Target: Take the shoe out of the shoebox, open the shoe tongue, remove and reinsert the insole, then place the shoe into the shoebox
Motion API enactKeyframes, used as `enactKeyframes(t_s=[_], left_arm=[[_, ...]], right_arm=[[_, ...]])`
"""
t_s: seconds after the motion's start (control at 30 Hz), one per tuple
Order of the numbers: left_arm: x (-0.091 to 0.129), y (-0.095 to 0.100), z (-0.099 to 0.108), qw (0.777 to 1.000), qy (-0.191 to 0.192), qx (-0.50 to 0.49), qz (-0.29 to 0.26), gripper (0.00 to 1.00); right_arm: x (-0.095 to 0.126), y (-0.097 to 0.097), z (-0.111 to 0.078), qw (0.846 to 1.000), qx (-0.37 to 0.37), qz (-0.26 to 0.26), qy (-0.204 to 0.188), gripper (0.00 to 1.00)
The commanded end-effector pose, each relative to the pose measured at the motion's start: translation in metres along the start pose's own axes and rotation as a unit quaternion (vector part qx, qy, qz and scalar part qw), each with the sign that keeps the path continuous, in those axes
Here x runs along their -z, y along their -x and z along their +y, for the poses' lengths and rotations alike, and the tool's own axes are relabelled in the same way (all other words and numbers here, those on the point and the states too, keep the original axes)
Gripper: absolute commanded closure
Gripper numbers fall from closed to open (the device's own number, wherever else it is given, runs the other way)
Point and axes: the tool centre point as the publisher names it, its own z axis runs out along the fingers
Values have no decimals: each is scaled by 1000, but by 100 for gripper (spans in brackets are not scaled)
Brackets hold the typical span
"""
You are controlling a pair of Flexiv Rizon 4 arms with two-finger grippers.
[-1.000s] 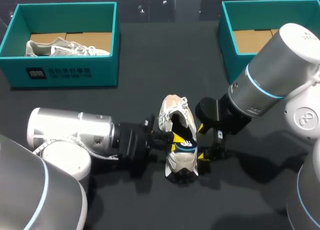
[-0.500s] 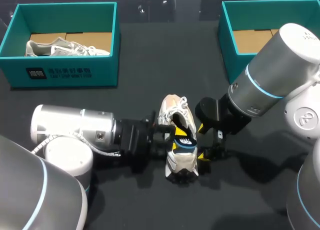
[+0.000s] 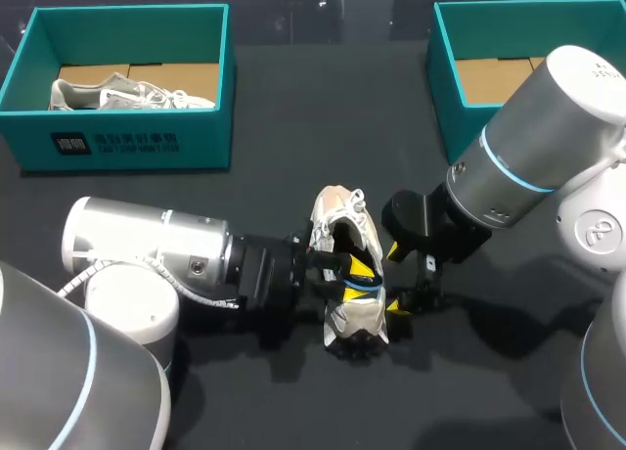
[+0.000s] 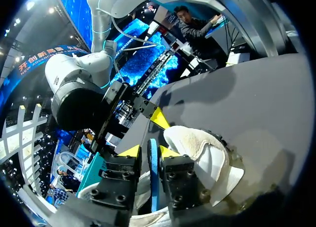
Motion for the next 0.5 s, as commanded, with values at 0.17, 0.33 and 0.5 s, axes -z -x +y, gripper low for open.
enactKeyframes(t_s=[0.17, 0.33, 0.5], left_arm=[[-7, -3, 12, 1000, 10, -3, 11, 100], [-10, -5, 31, 1000, 24, -3, 10, 100], [-10, -6, 48, 999, 38, -2, 9, 100]], right_arm=[[0, -1, 0, 1000, 0, -2, 0, 0], [0, -1, 0, 1000, 0, -2, 0, 0], [0, -1, 0, 1000, 0, -2, 0, 0]])
